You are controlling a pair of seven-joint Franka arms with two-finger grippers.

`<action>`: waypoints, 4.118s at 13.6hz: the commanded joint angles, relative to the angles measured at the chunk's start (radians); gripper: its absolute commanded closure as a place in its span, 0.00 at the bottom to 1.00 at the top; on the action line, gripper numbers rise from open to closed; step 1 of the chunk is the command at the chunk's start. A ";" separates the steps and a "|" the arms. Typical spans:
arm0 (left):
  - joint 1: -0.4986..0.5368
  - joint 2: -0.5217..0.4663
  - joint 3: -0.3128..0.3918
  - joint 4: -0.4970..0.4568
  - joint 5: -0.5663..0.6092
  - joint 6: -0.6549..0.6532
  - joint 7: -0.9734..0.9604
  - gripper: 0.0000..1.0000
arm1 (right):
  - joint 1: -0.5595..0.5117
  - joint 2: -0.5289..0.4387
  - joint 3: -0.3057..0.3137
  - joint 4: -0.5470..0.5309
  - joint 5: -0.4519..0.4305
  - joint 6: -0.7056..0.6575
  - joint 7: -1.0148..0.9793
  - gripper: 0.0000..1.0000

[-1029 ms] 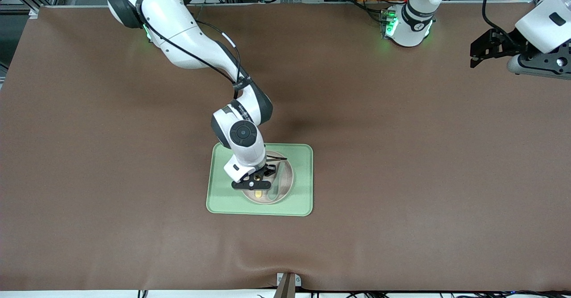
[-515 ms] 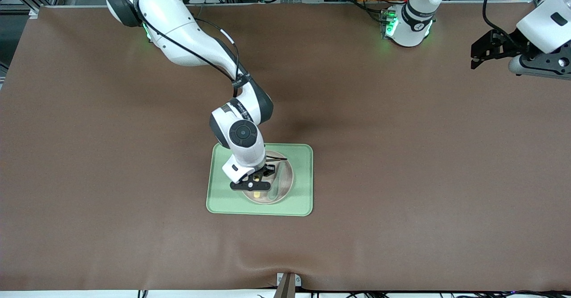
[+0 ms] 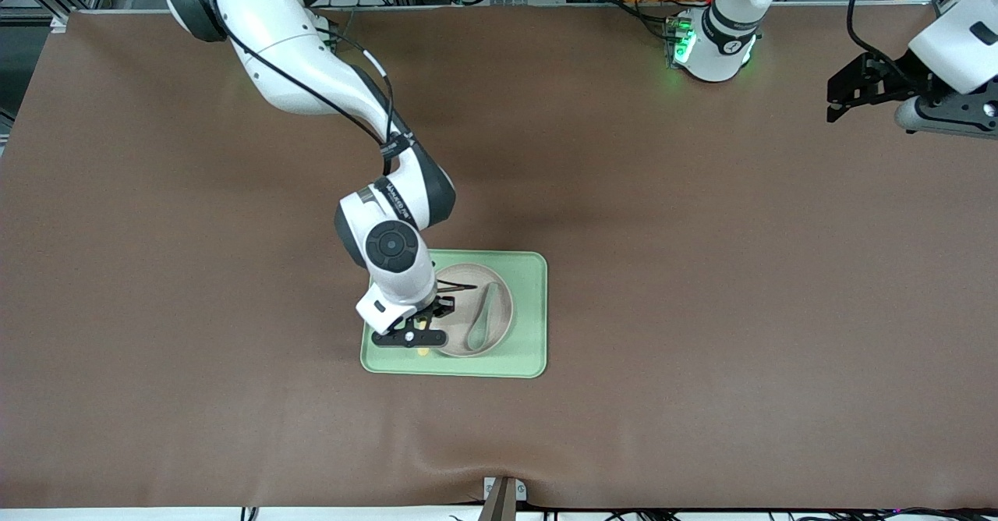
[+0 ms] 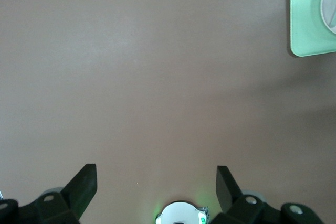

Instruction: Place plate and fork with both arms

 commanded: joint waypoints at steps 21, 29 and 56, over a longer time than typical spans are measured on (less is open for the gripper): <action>0.030 -0.006 -0.004 -0.005 -0.035 0.017 0.014 0.00 | -0.204 -0.327 0.001 -0.291 -0.003 -0.013 -0.168 0.00; 0.028 -0.003 -0.004 -0.007 -0.032 0.018 0.012 0.00 | -0.390 -0.571 0.001 -0.385 0.001 -0.192 -0.359 0.00; 0.038 0.003 -0.002 -0.007 -0.021 0.024 0.017 0.00 | -0.598 -0.842 0.006 -0.308 0.046 -0.444 -0.660 0.00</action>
